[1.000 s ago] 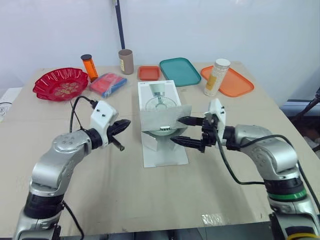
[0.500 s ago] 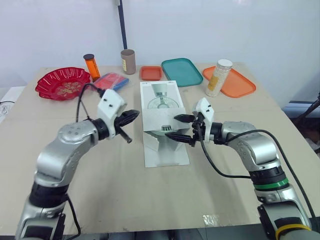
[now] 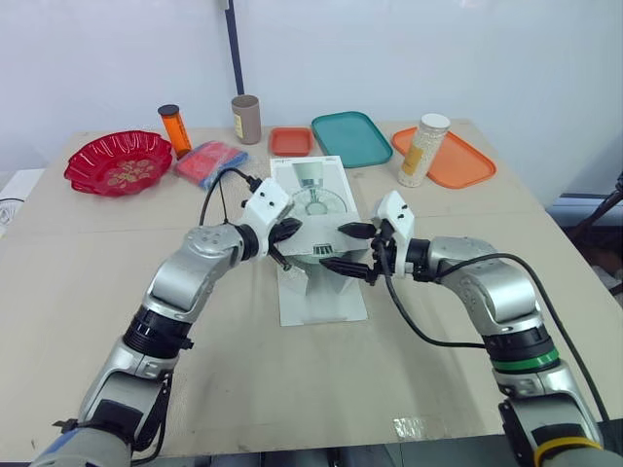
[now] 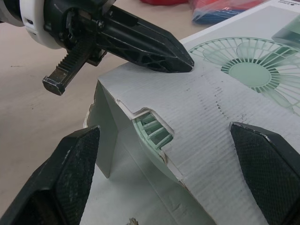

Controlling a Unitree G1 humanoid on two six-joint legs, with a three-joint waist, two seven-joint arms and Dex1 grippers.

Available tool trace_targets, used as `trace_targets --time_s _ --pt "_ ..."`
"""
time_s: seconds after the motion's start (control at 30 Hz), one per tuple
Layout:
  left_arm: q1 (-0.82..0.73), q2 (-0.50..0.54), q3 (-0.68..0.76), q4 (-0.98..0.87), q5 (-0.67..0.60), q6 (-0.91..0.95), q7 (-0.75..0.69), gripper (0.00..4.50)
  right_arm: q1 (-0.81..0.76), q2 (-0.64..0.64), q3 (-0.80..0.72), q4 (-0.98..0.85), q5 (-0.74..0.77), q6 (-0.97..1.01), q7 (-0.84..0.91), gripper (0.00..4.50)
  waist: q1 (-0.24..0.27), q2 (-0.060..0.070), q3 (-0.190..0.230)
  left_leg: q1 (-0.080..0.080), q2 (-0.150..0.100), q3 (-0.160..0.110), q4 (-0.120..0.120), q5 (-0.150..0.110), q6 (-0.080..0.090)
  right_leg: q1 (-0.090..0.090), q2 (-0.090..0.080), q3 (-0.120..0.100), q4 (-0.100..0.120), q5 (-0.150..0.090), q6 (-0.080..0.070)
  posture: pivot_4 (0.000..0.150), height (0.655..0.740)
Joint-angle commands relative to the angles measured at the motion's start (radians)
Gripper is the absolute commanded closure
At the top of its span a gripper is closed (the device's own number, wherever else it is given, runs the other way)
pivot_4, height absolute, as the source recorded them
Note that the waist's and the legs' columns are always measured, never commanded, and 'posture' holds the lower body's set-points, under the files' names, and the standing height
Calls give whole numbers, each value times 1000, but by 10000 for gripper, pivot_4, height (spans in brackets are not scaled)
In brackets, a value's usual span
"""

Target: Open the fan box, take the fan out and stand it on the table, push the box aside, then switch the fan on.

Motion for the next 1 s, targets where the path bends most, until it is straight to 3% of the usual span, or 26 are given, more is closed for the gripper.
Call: trace_targets --time_s 0.03,0.4,0.5,0.63,0.77,1.0 --pt "-14 -13 -16 29 32 -33 -9 44570 0 2 -15 -52 2 0 -15 0 0 0 0 0 0 0 0 0 0 0 0 0 0 0 0 1500 7255" --pt "14 -29 -5 7 56 -6 -13 44570 42 -122 -30 -334 -52 -2 -62 0 1 0 0 0 0 0 0 0 1 1 0 0 0 0 0 1500 7255" --pt "22 -34 1 -11 51 12 -8 45000 89 -160 -6 -408 -79 -34 -54 7856 1 0 0 0 0 -1 0 -1 1 1 0 0 0 0 0 1500 7255" --pt "28 -33 6 -30 48 31 -9 45000 118 -179 36 -483 -119 -32 -69 28011 0 0 0 0 0 -1 1 -1 1 1 0 0 0 0 0 1500 7255" --pt "37 -40 4 -43 46 52 -5 45000 163 -202 120 -525 -228 -103 -86 44715 0 0 0 0 0 -1 1 -1 1 1 0 0 0 0 1 1500 7255" --pt "55 -37 -1 -75 40 82 -17 45000 172 -188 224 -549 -353 -112 -105 44715 0 0 0 1 0 -1 1 0 0 1 0 0 0 0 1 1500 7255"
